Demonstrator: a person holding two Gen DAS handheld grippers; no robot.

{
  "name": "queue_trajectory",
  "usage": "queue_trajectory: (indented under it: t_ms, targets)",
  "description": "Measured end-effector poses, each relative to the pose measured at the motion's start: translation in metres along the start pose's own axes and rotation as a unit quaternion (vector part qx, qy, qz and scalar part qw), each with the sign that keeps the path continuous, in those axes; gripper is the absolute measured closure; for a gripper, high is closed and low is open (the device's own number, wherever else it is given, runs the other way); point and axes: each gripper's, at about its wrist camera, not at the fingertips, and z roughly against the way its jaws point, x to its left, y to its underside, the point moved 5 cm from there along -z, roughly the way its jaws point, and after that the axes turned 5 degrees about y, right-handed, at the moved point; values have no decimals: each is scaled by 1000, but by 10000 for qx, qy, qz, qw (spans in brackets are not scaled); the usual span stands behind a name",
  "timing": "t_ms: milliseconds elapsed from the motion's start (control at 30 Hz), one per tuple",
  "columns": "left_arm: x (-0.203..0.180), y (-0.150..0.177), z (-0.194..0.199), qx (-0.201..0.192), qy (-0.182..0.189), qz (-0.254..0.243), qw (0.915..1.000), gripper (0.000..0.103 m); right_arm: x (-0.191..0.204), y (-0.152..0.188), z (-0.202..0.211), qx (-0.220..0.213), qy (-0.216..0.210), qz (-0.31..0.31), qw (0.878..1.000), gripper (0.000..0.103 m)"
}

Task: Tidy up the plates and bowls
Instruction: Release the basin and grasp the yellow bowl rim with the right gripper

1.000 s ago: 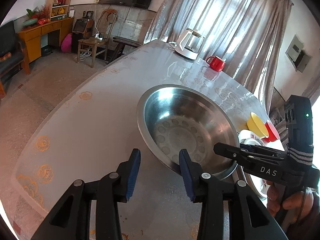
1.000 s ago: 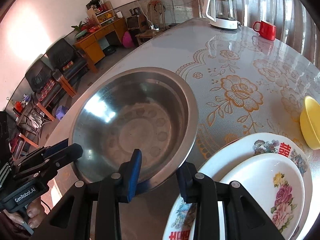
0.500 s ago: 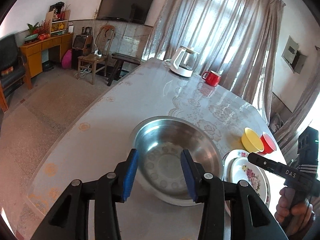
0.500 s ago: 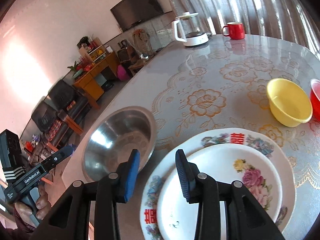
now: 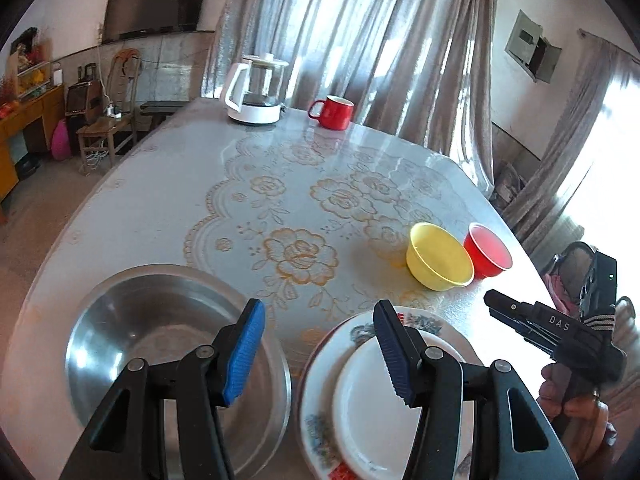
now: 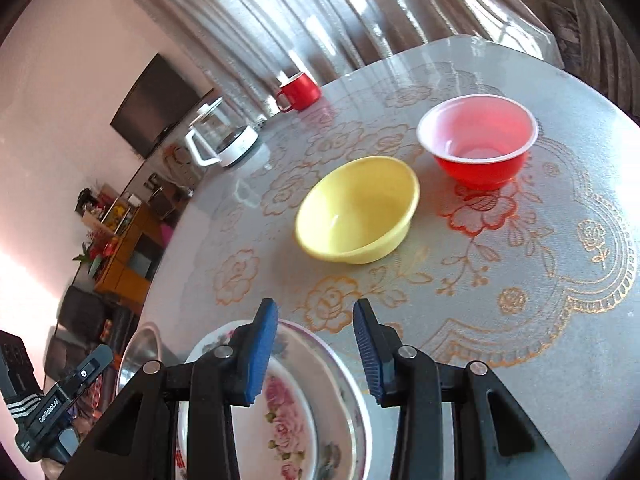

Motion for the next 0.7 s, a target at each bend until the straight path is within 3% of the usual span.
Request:
queue_trajectory:
  t_ms: [133,267,533,700]
  targets:
    - [-24,-9,-32,360,211,-55,9991,46,-19,-14,-4,-131,186,-146,9996,64]
    - [-43,-20,-59,408,211,-84,9989,41,-24,-26,-14,-196,303,-202,9991,69]
    - [-64,-38,-116,748,653,241,9948,43,-41,-47,-38,-191,411,-478,9978,72]
    - [-75,-38,-145,966,682,250,9927,57,-48,-52,-50,-124,480,-588,9970,78]
